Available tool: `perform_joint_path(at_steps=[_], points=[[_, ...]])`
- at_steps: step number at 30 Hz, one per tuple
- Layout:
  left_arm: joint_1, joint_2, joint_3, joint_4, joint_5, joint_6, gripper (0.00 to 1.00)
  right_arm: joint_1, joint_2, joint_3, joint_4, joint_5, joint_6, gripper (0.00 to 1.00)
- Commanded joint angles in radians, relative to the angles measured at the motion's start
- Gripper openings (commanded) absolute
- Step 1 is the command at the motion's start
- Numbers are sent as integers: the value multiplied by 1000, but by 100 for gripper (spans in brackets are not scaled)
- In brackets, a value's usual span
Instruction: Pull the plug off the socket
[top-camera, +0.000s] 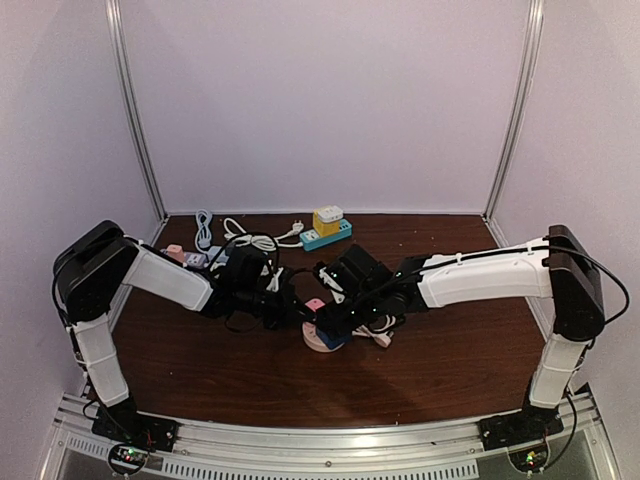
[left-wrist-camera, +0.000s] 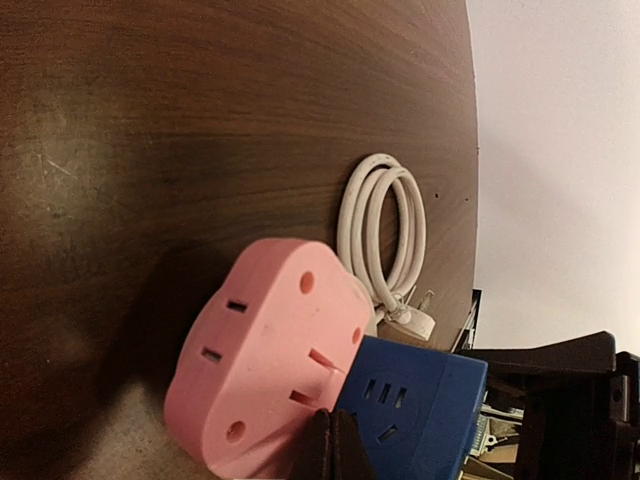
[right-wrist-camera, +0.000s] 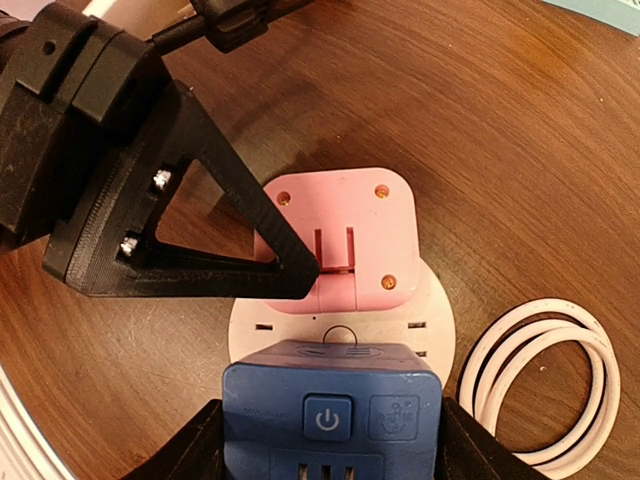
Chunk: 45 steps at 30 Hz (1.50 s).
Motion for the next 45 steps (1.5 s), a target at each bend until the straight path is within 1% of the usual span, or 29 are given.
perform_joint_path(at_steps=[1, 6, 9, 12, 16, 18, 19, 21, 27, 31, 35, 39, 45], points=[[-1, 11, 4, -11, -23, 4, 0, 1, 20, 10, -8, 32, 25, 68], [-2, 15, -11, -38, -32, 7, 0, 3, 31, 15, -12, 36, 37, 70], [-2, 17, -18, -56, -38, 12, 0, 5, 39, 18, -17, 42, 39, 76], [-2, 22, -17, -76, -44, 21, 0, 6, 24, 5, -9, 67, 52, 75], [-2, 32, -15, -95, -55, 32, 0, 6, 20, 2, 6, 72, 53, 62], [-2, 38, -15, -110, -65, 35, 0, 9, 21, 4, 15, 84, 46, 49], [-2, 43, -17, -113, -69, 35, 0, 13, 21, 6, 20, 90, 41, 40], [-2, 52, -15, -142, -80, 41, 0, 21, 21, 16, 21, 113, 35, 31], [-9, 71, -15, -205, -116, 67, 0, 41, 16, 29, 43, 197, 25, 22], [-12, 93, -17, -248, -134, 80, 0, 46, -3, 33, 70, 247, 23, 20], [-13, 115, -18, -278, -148, 97, 0, 45, -16, 44, 65, 281, 5, 22], [-15, 116, -12, -327, -177, 125, 0, 35, -17, 58, 51, 230, 10, 23], [-24, 116, -26, -330, -192, 121, 0, 0, -8, 90, 1, 165, 55, 24]])
